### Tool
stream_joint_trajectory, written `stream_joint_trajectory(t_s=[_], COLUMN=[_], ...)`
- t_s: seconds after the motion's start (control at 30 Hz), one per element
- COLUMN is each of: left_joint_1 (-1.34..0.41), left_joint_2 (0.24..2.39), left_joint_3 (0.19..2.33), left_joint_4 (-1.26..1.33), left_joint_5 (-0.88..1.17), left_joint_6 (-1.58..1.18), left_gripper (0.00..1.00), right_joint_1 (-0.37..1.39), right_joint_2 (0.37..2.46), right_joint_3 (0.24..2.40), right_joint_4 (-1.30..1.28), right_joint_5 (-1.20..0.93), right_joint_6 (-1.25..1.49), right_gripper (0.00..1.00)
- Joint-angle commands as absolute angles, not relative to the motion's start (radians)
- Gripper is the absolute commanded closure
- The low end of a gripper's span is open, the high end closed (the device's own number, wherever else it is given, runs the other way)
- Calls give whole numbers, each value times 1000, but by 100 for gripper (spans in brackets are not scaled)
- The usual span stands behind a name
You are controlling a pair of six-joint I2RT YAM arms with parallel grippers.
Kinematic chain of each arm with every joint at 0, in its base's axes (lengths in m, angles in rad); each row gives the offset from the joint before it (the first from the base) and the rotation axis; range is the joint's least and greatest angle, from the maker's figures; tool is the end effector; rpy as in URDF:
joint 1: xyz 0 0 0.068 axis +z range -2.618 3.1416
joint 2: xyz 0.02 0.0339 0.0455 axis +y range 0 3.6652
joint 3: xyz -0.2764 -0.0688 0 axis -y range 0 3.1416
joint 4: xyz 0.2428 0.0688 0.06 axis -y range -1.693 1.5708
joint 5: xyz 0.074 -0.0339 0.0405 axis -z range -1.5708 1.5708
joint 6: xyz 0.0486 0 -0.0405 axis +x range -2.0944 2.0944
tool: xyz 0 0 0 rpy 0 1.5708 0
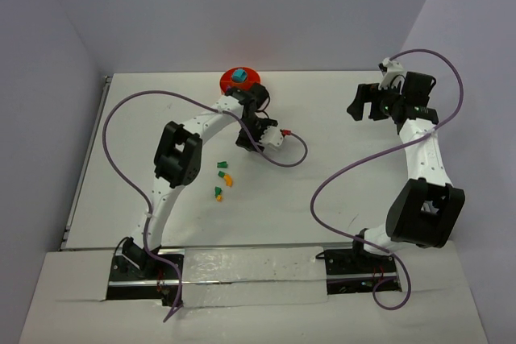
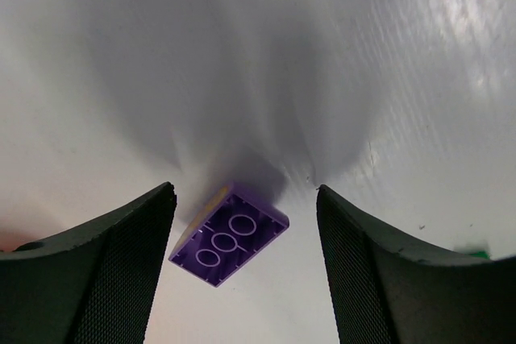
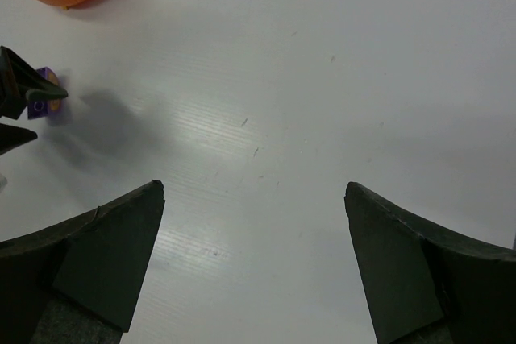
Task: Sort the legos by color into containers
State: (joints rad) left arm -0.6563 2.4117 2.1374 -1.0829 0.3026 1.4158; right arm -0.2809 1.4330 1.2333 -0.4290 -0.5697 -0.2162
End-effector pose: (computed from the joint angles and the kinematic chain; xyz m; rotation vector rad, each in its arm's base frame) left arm 0.3885 -0.3175 0.1721 2.4486 1.3968 -0.2871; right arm 0.3194 -0.0649 0.3303 -0.2431 2.0919 0.3302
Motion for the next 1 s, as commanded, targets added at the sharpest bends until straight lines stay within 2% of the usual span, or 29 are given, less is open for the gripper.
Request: stream_joint_trajectory(t_s=[0.0, 0.37, 0.67, 0.97], left_joint_1=[-653, -663, -691, -730], left_joint_2=[2356, 2352, 2268, 2240], left_joint_3=[2117, 2029, 1855, 1752], left_joint_4=[-1082, -1050, -962, -882], left_joint_5=[274, 152, 101, 7], left_joint_6=[1547, 1669, 1812, 1904], left_gripper=[24, 33, 34, 48], right_joint_1=[-291, -302, -305, -308], right_joint_2=[1419, 1432, 1455, 1459], right_joint_3=[1226, 1227, 1233, 1238], right_joint_4=[-417, -416, -423, -433], right_joint_5=[-591, -596, -598, -597], right_joint_6=[-223, -222, -213, -214], right_gripper=[0, 0, 0, 0])
